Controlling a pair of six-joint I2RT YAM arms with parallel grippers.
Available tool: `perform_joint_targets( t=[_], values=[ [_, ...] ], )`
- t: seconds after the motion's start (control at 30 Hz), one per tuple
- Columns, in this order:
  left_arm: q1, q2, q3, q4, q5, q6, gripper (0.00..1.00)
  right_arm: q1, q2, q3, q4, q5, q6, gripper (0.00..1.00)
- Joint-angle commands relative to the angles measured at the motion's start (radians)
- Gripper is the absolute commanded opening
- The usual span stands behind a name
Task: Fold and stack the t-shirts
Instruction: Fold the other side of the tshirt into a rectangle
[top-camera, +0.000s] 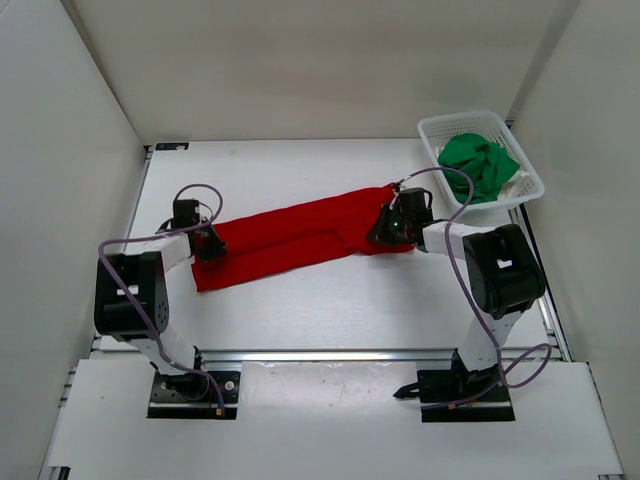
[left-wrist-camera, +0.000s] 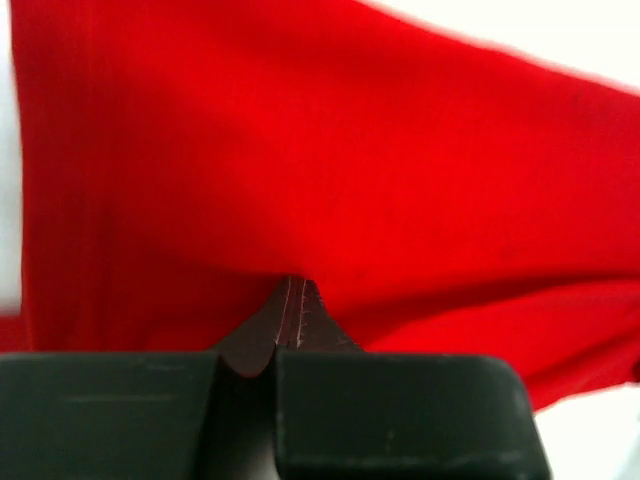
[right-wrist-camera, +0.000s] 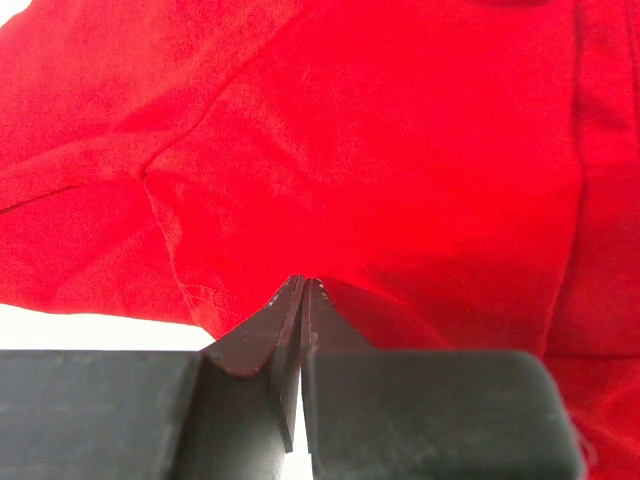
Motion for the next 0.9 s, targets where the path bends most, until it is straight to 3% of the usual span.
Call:
perform_joint_targets(
  t=[0.0, 0.23, 0.4, 0.57, 0.73, 0.87],
  values=[
    [-0.009, -0.166, -0.086, 0.027, 0.034, 0.007, 0.00, 0.014, -0.011, 0.044, 0.014, 0.007, -0.018, 0.00],
    [0.063, -0.406, -0.316, 0.048, 0.112, -0.001, 0.01, 0.082, 0.015, 0.130, -0.032, 0.013, -0.027, 0.00],
    [0.054, -0.474, -0.270, 0.036, 0.102, -0.023, 0.02, 0.097, 0.034, 0.176, -0.060, 0.051, -0.042, 0.00],
    [-0.099, -0.316, -0.124, 0.115, 0.042, -0.081, 0.02, 0.096, 0.126, 0.334, -0.106, 0.005, -0.056, 0.00],
    [-0.210, -0.023, 0.018, 0.160, 0.046, -0.130, 0.00, 0.194, 0.313, 0.628, -0.315, -0.025, -0.151, 0.00],
    [-0.242, 0.069, 0.055, 0.168, 0.068, -0.121, 0.00, 0.247, 0.486, 0.892, -0.520, 0.025, -0.226, 0.00]
  ],
)
